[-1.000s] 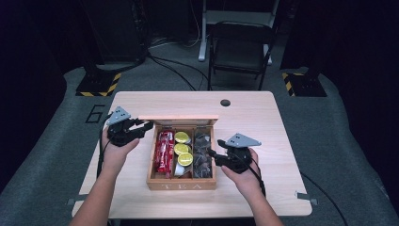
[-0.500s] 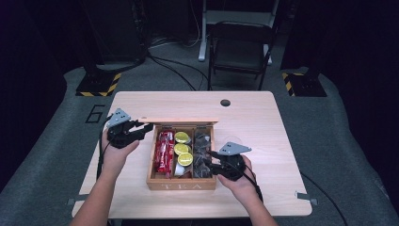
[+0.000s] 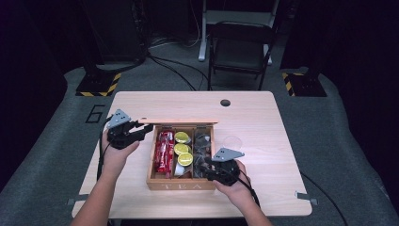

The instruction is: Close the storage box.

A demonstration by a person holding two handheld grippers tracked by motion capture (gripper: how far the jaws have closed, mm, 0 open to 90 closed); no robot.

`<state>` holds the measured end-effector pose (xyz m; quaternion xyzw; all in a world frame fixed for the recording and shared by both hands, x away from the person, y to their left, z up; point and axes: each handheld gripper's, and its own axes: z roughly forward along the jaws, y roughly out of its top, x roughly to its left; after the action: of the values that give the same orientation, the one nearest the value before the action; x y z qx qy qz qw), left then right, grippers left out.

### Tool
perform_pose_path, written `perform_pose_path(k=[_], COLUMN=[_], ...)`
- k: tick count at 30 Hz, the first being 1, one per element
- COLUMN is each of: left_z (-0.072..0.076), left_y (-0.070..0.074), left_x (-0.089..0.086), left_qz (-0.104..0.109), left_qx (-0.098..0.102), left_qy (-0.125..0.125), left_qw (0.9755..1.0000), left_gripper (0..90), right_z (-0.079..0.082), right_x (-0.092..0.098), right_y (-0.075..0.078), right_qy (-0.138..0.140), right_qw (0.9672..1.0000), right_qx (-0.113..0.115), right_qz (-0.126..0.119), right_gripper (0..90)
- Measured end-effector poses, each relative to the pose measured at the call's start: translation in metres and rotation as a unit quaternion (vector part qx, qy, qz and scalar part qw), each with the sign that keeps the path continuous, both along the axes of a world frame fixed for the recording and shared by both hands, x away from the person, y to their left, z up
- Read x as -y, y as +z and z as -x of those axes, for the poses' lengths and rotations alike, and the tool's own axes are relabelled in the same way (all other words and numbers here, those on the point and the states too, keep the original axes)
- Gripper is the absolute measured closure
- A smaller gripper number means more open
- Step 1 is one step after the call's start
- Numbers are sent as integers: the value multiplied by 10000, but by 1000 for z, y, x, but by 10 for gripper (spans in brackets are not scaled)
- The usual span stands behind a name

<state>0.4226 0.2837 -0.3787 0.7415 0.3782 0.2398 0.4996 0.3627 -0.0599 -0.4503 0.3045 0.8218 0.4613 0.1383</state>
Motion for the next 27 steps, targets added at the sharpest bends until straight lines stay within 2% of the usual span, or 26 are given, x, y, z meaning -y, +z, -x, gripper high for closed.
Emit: perform_pose_path(k=[3,5,16,20,27], left_z=[0,0,1,0,1], left_y=[0,0,0,0,0], left_x=[0,-1,-1,-1,-2], left_qz=[11,12,59,62,52], left_qx=[-10,-30,-37,-32,-37], left_qy=[-4,-25,-24,-27,-28], left_qw=[10000,10000,10000,10000,10000], left_gripper=[588,588,590,591,591], right_z=[0,-1,-6,-7,-9], right_x=[-4,-7,-11,-12,-16], right_y=[-2,-5,-17,-19,-22], right_qy=[48,85,94,63,106], right_qw=[10000,9999,9983,9974,9967], right_qx=[-10,-9,-252,-228,-246], right_qz=[29,134,513,674,762], right_gripper=[600,573,520,501,515])
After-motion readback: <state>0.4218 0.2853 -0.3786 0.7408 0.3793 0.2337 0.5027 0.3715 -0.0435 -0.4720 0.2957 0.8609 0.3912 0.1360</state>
